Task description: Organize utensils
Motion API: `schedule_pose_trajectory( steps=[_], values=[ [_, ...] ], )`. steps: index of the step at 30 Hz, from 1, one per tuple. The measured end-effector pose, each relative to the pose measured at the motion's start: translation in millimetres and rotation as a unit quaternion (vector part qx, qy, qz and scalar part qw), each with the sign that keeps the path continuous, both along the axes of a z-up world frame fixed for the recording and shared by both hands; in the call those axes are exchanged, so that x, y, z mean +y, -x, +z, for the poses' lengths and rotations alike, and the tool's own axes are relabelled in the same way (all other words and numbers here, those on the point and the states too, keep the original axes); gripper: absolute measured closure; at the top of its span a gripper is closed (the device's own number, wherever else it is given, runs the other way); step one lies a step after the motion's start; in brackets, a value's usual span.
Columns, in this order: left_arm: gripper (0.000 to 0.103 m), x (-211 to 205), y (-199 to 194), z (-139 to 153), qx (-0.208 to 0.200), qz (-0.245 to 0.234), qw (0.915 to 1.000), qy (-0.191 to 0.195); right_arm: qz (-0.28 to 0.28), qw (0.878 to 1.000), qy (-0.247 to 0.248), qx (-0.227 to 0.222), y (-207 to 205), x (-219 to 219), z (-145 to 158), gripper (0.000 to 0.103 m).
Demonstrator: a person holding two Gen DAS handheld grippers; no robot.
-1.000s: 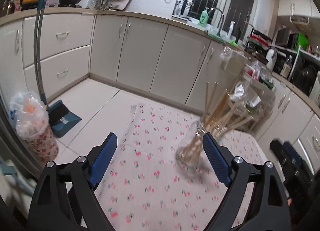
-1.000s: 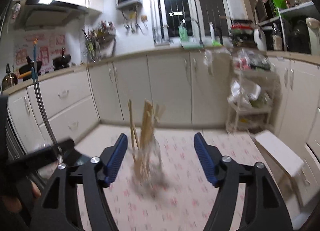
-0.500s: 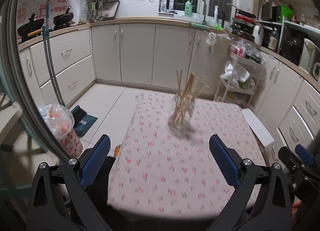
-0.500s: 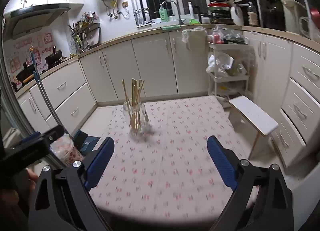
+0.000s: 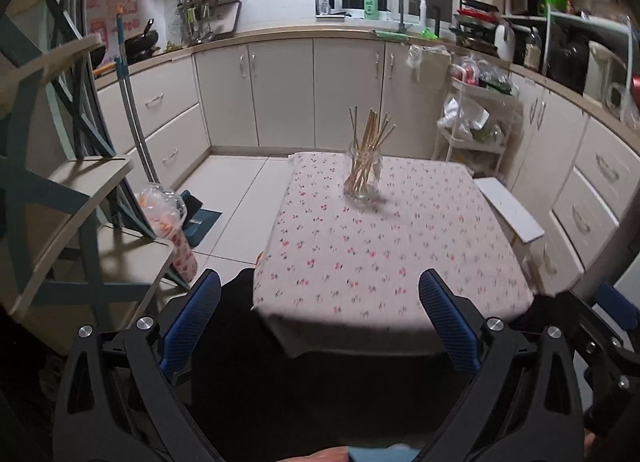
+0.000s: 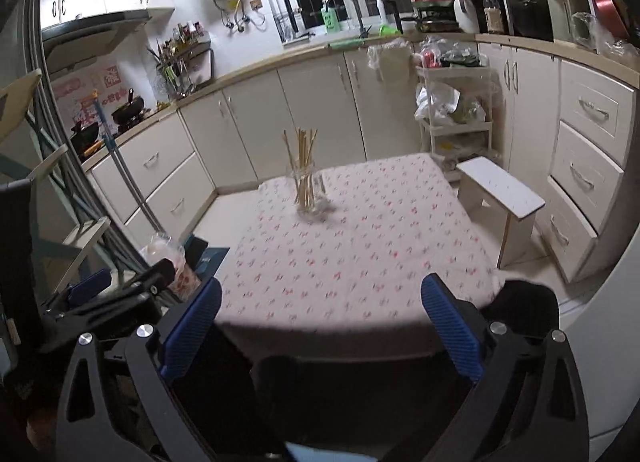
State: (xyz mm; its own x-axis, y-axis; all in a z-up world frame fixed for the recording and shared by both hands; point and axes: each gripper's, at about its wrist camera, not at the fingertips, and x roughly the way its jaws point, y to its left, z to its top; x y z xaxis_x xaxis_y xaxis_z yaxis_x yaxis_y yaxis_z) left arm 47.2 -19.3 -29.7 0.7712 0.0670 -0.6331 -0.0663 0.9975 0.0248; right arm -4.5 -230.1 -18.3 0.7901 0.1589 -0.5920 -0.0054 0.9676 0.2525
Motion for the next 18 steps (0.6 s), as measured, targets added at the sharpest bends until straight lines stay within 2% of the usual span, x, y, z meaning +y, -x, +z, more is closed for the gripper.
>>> schedule_pose_trajectory(
  steps=[2, 8, 18],
  values=[
    [0.008, -0.4, 9.8, 2.0, -0.001, -0.002, 1.0000, 0.000, -0.009, 1.000, 0.003, -0.005, 5.4, -0.9, 3.9, 0.007],
    [0.008, 17.0, 30.0, 16.6, -0.023, 0.016, 0.9987, 0.042, -0.008, 0.999, 0.010, -0.029, 23.3, 1.8, 17.9, 0.007],
    [0.008, 17.8, 46.9, 33.6, -0.050, 0.011, 0.9980, 0.036, 0.004, 0.998, 0.018, -0.057, 44.5, 6.5, 31.7, 0.007]
  ],
)
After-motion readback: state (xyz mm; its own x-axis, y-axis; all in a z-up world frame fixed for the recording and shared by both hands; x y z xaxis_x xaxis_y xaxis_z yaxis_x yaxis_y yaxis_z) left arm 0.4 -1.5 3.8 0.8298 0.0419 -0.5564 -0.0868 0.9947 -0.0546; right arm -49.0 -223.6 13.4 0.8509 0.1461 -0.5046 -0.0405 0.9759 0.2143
